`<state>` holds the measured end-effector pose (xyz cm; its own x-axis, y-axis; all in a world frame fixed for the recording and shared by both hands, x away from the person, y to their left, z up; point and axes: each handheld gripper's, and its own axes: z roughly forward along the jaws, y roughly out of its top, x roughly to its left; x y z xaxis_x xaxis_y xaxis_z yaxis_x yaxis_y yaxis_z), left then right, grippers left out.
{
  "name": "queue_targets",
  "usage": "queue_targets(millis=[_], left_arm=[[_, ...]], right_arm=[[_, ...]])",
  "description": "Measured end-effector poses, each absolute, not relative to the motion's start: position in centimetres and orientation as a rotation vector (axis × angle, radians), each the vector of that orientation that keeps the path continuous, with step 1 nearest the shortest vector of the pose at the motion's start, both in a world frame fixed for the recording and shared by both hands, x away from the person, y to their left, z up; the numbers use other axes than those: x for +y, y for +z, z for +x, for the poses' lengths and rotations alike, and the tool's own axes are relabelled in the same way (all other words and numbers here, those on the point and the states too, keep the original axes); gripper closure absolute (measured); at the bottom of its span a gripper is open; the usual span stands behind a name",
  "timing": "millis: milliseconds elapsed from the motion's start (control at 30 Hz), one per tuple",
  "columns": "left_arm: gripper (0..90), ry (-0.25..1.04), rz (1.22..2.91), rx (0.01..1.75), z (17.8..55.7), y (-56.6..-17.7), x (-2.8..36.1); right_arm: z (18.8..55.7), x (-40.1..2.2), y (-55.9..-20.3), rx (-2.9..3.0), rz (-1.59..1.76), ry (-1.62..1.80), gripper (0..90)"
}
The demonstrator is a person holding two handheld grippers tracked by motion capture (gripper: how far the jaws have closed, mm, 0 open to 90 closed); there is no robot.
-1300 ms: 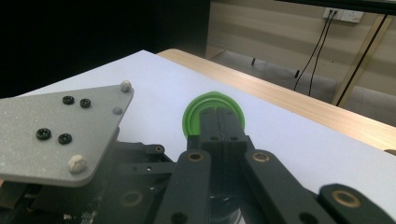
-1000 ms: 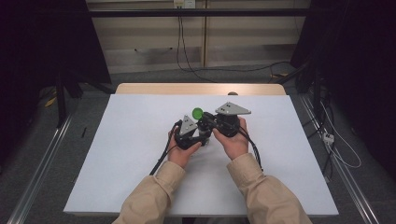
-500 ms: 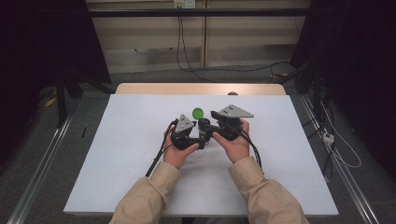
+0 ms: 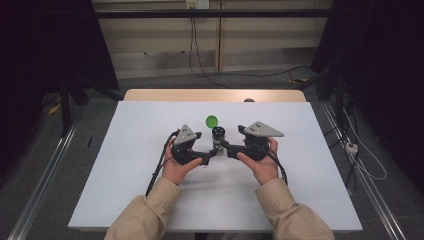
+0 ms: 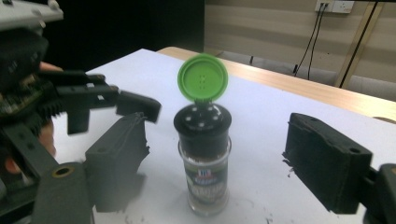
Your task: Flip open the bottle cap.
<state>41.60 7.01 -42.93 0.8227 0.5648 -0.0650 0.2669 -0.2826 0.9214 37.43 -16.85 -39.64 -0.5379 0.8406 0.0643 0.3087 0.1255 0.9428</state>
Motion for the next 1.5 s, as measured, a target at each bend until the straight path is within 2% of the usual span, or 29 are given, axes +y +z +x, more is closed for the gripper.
queue_targets(millis=[333,867,1500], left_arm=[[10.8,0.322,1.89,0.637,40.8,-42.9,9.6],[10.2,0.265,1.892,0.667,39.8,-43.2,13.0],[9.8,0.296,1.894,0.693,38.4,-43.5,17.0]], right_arm=[[36.0,-18.4,-40.5,1.91,1.113,1.41,14.7],[34.0,-20.7,-41.9,1.915,1.132,1.387,13.6],[32.0,-23.1,-43.2,1.9,1.154,1.364,13.3]])
